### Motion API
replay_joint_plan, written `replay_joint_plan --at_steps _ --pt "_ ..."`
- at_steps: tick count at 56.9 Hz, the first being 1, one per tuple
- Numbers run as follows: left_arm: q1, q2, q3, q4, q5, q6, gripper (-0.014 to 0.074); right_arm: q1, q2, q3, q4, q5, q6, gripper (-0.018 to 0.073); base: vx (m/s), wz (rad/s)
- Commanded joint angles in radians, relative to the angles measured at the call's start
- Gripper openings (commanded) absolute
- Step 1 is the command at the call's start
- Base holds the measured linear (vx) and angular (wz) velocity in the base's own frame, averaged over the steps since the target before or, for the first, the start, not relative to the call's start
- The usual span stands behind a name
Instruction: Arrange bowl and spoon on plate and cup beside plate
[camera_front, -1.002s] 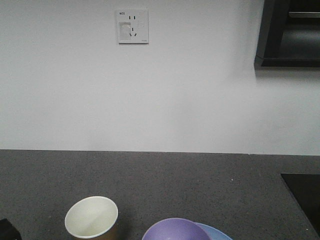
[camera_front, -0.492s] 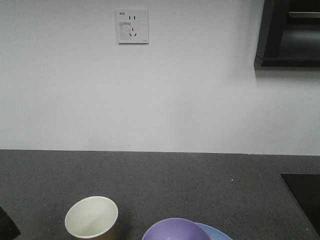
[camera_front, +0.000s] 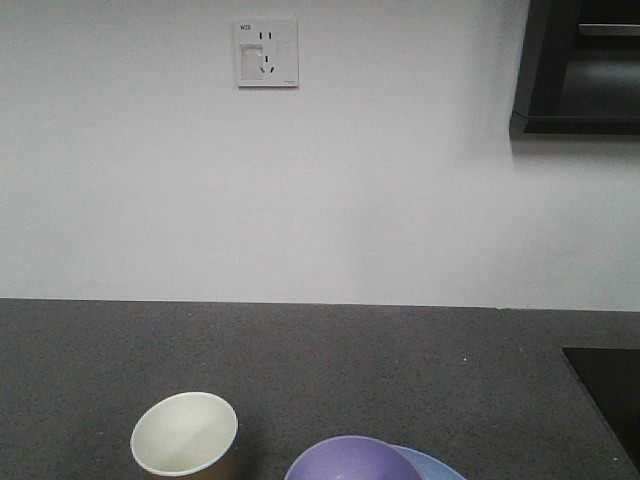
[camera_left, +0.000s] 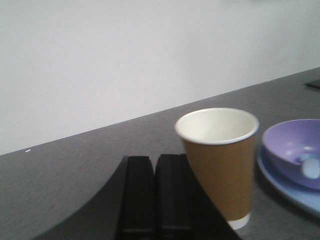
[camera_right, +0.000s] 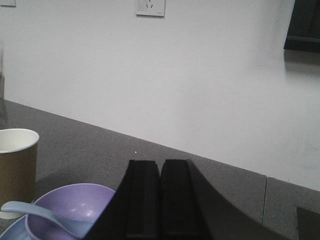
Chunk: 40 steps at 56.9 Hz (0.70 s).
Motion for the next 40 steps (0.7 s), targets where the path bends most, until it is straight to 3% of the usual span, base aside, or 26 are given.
replay_joint_plan --at_steps 1,8,16,40 --pt "0.103 -0.082 0.041 -0.009 -0.076 0.005 -0.0006 0.001 0.010 -0.027 -0.001 -0.092 -0.007 -0.0008 0.00 0.00" --pt "0.219 -0.215 0.149 -0.009 -0.077 0.005 -0.0006 0.001 0.010 -0.027 -0.001 -0.092 -0.007 -0.0008 0.00 0.00" --pt "0.292 -0.332 0.185 -0.009 -0.020 0.008 -0.0006 0.001 0.010 -0.027 -0.001 -0.092 -0.007 -0.0008 0.00 0.00" --pt "0.306 -0.323 0.185 -0.010 -0.023 0.011 -0.0006 0.001 0.010 -0.027 -0.001 -0.092 -0.007 -0.0008 0.00 0.00"
